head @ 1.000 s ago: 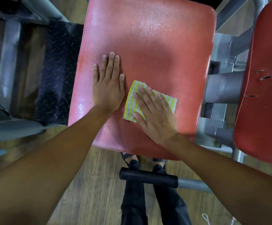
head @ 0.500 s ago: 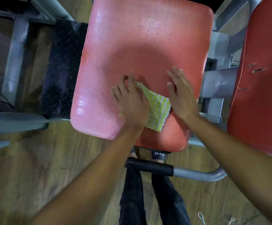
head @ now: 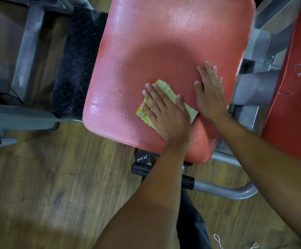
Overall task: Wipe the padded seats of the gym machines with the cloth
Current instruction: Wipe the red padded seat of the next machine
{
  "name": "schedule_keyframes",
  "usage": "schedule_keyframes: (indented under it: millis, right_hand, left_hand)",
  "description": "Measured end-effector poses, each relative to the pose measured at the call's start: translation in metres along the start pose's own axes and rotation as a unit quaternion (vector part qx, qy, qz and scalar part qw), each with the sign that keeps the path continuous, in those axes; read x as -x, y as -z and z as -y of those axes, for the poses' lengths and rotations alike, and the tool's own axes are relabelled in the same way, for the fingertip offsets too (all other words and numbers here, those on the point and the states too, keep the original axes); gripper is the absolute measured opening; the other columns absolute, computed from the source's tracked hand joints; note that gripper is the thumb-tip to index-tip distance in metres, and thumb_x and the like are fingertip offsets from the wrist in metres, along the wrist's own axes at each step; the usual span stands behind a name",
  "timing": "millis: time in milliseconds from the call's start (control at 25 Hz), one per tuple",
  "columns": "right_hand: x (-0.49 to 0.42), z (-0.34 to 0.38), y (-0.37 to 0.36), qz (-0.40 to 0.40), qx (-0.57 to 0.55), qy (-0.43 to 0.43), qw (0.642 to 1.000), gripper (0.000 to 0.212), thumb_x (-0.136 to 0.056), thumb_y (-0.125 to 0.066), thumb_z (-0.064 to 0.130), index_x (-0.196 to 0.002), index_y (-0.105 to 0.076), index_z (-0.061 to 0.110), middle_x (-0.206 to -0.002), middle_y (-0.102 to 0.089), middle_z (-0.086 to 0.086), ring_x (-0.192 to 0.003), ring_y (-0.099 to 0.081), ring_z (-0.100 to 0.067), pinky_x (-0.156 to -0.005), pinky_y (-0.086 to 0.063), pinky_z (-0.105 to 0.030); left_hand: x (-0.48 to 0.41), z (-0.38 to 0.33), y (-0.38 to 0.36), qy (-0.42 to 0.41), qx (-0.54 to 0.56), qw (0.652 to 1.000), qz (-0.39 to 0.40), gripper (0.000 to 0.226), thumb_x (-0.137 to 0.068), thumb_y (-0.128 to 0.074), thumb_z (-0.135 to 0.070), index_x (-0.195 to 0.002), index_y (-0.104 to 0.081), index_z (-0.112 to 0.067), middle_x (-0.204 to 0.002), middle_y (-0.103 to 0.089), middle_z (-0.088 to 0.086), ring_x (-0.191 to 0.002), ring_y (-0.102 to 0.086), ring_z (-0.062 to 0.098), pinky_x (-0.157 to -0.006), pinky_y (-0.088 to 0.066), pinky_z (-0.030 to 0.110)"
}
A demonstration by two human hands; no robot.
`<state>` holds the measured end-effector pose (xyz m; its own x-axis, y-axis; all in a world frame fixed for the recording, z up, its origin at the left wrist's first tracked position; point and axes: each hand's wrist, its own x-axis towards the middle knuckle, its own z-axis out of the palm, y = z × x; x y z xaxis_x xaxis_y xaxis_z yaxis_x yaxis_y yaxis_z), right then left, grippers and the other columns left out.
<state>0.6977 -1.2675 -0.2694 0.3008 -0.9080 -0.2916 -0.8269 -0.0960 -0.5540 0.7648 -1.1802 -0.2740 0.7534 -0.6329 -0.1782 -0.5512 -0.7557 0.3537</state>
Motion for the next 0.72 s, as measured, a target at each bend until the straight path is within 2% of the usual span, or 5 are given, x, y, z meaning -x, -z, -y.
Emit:
schedule_keyframes:
  millis: [120, 240, 360, 520, 720]
  right_hand:
    - [0.002, 0.0, 0.0, 0.007, 0.017, 0.0, 1.0, 0.052, -0.104, -0.032, 0.026, -0.155, -0.02, 0.024, -0.164, -0.004, 0.006, -0.151, 0.005, -0.013, -0.122, 0.007, -0.035]
    - [0.004, 0.001, -0.003, 0.007, 0.031, -0.001, 0.999, 0.055, -0.103, -0.032, 0.03, -0.155, -0.016, 0.025, -0.165, -0.001, 0.006, -0.151, 0.008, -0.013, -0.122, 0.008, -0.037]
    - [0.005, 0.006, -0.014, -0.033, 0.072, -0.015, 0.997, 0.057, -0.102, -0.031, 0.035, -0.155, -0.014, 0.024, -0.165, -0.002, 0.005, -0.151, 0.006, -0.015, -0.122, 0.008, -0.038]
    - [0.007, 0.009, -0.026, -0.092, 0.129, -0.03, 0.987, 0.056, -0.102, -0.027, 0.04, -0.155, -0.018, 0.024, -0.164, -0.01, 0.005, -0.152, -0.002, -0.016, -0.123, 0.001, -0.039]
    - [0.008, 0.01, -0.03, -0.108, 0.162, -0.033, 0.98, 0.057, -0.101, -0.021, 0.043, -0.155, -0.018, 0.023, -0.164, -0.013, 0.003, -0.152, -0.006, -0.018, -0.123, -0.003, -0.041]
  left_hand:
    - [-0.001, 0.039, 0.01, -0.125, -0.037, 0.991, 0.019, 0.069, -0.102, -0.03, -0.048, -0.153, -0.013, -0.005, -0.162, -0.008, 0.012, -0.151, -0.003, 0.026, -0.123, 0.0, 0.045]
    - [-0.009, 0.07, 0.026, -0.248, -0.102, 0.962, 0.043, 0.065, -0.103, -0.03, -0.044, -0.153, -0.016, -0.006, -0.162, -0.009, 0.011, -0.151, -0.003, 0.026, -0.123, -0.001, 0.046]
    - [0.002, 0.066, 0.031, -0.234, -0.104, 0.966, 0.036, 0.061, -0.102, -0.027, -0.036, -0.153, -0.015, -0.006, -0.162, -0.007, 0.011, -0.151, -0.001, 0.026, -0.122, 0.0, 0.047]
    - [0.016, 0.062, 0.021, -0.186, -0.093, 0.977, 0.044, 0.062, -0.102, -0.029, -0.041, -0.154, -0.015, -0.009, -0.163, -0.01, 0.008, -0.151, -0.004, 0.023, -0.122, -0.005, 0.047]
    - [-0.003, 0.085, 0.033, -0.291, -0.127, 0.946, 0.063, 0.061, -0.103, -0.026, -0.042, -0.154, -0.018, -0.009, -0.162, -0.014, 0.007, -0.151, -0.008, 0.023, -0.123, -0.008, 0.046]
